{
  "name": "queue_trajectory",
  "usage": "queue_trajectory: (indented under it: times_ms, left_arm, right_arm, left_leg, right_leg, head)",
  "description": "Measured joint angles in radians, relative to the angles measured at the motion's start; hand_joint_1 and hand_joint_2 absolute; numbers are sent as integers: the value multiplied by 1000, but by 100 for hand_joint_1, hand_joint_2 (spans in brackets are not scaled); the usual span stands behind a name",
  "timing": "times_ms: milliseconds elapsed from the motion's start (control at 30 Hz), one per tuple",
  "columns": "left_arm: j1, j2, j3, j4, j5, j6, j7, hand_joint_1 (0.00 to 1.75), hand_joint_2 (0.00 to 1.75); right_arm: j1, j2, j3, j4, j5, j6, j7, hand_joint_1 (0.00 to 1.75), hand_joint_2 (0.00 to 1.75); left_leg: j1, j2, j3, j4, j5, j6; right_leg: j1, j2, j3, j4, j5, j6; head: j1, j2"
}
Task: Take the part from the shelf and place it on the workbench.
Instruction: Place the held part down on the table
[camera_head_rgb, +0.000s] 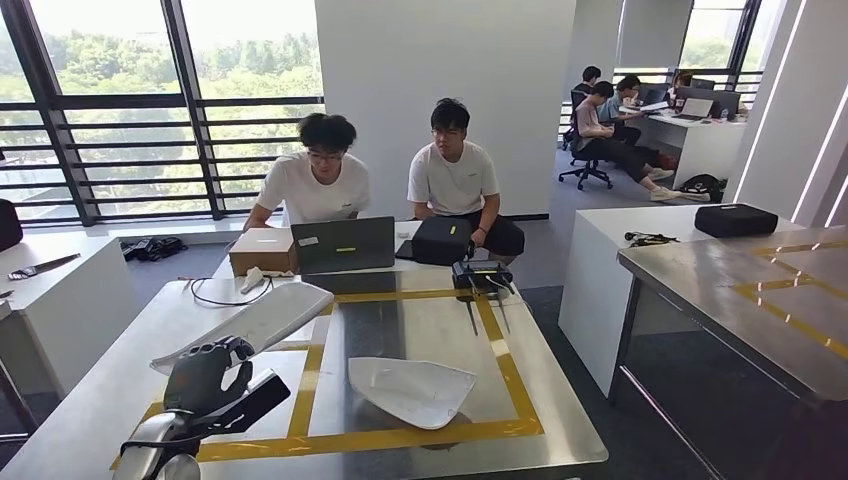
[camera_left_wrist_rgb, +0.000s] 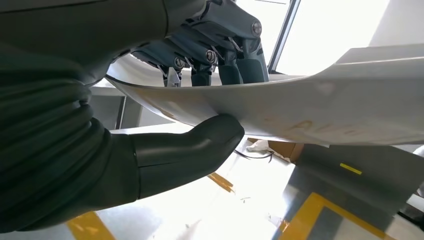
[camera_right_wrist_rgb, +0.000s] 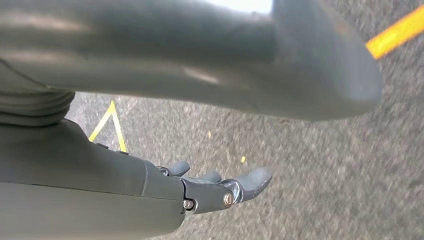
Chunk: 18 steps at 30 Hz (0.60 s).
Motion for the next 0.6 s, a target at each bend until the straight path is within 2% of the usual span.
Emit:
queue_trajectory:
  times_ms: [33, 67, 100, 133, 167, 200, 233, 300, 333, 367, 433, 467, 533, 567, 600]
  left_arm:
    - [1, 5, 1, 0, 0, 0, 0, 159, 175]
    - [2, 11, 2, 1, 0, 0, -1, 159, 175]
    - [4, 15, 3, 1, 0, 1, -2, 159, 175]
    - [8, 19, 4, 3, 0, 1, -3, 159, 175]
    - [12, 23, 4, 4, 0, 1, -5, 159, 175]
    - [15, 27, 4, 5, 0, 1, -6, 159, 175]
    - [18, 31, 4, 7, 0, 1, -7, 159, 175]
    - [21, 35, 4, 10, 0, 0, -8, 159, 175]
    - [21, 36, 4, 11, 0, -1, -8, 159, 175]
    - [21, 39, 4, 12, 0, -1, -7, 159, 175]
    - [18, 45, 5, 8, 0, -1, -8, 159, 175]
    - [16, 48, 5, 6, 0, -1, -8, 159, 175]
    - [13, 52, 5, 5, 0, -1, -9, 159, 175]
    - [14, 53, 5, 6, -1, -1, -9, 159, 175]
    - [15, 55, 5, 8, -1, -1, -8, 159, 175]
  right_arm:
    - [0, 0, 0, 0, 0, 1, 0, 0, 0]
    - [0, 1, 0, 0, 0, 1, 0, 0, 0]
    - [1, 1, 0, 0, 0, 2, 0, 0, 0]
    - [2, 1, 0, 0, 0, 2, 0, 0, 0]
    - [2, 1, 0, 0, 0, 2, 0, 0, 0]
    - [3, 1, 0, 0, 0, 2, 0, 0, 0]
    - [4, 1, 0, 0, 0, 2, 0, 0, 0]
    - [9, 2, 0, 0, -1, 1, 0, 0, 0]
    - [10, 3, -1, 0, -1, 1, 0, 0, 0]
    - [11, 4, -1, 1, -1, 1, -1, 0, 0]
    - [8, 5, -1, 1, -1, 0, -1, 0, 0]
    - [6, 6, -1, 1, -1, 0, -2, 0, 0]
    - [2, 6, -1, 1, -2, -1, -3, 0, 0]
    - [2, 6, -1, 1, -2, -1, -3, 0, 0]
    - [1, 6, -1, 1, -2, -1, -3, 0, 0]
  left_leg:
    - [1, 0, 14, -1, -11, 4]
    - [2, 0, 26, -1, -24, 7]
    - [2, -1, 39, -1, -37, 8]
    - [2, -3, 54, 0, -50, 7]
    - [3, -5, 70, 0, -65, 5]
    - [4, -5, 89, 0, -80, 2]
    - [6, -6, 109, 0, -97, -2]
    - [5, -7, 141, 4, -131, -12]
    - [3, -8, 152, 5, -147, -18]
    - [1, -10, 163, 8, -157, -25]
    - [1, -11, 165, 27, -155, -39]
    - [2, -9, 151, 61, -139, -45]
    - [4, -5, 78, 172, -111, -54]
    - [5, -3, 34, 232, -119, -57]
    - [5, -2, -10, 278, -150, -58]
  right_leg:
    - [-2, -4, -41, 61, -2, 4]
    - [-4, -6, -85, 117, -18, 9]
    - [-6, -8, -127, 157, -53, 12]
    - [-8, -8, -161, 174, -93, 16]
    - [-10, -9, -183, 166, -123, 18]
    - [-11, -10, -195, 136, -132, 19]
    - [-13, -12, -197, 85, -103, 21]
    - [-16, -20, -190, -34, 41, 19]
    - [-15, -24, -184, -72, 102, 15]
    - [-15, -26, -179, -89, 138, 9]
    - [-15, -24, -163, -89, 133, -8]
    - [-16, -22, -153, -92, 128, -16]
    - [-17, -19, -127, -97, 113, -29]
    - [-17, -17, -114, -100, 103, -33]
    - [-17, -15, -100, -102, 92, -35]
  head:
    - [1, 0]
    - [2, 0]
    - [3, 0]
    - [3, 0]
    - [4, 0]
    - [5, 0]
    - [5, 0]
    - [6, 0]
    - [5, 0]
    - [4, 0]
    - [2, 0]
    - [2, 0]
    - [0, 0]
    - [-1, 0]
    - [-2, 0]
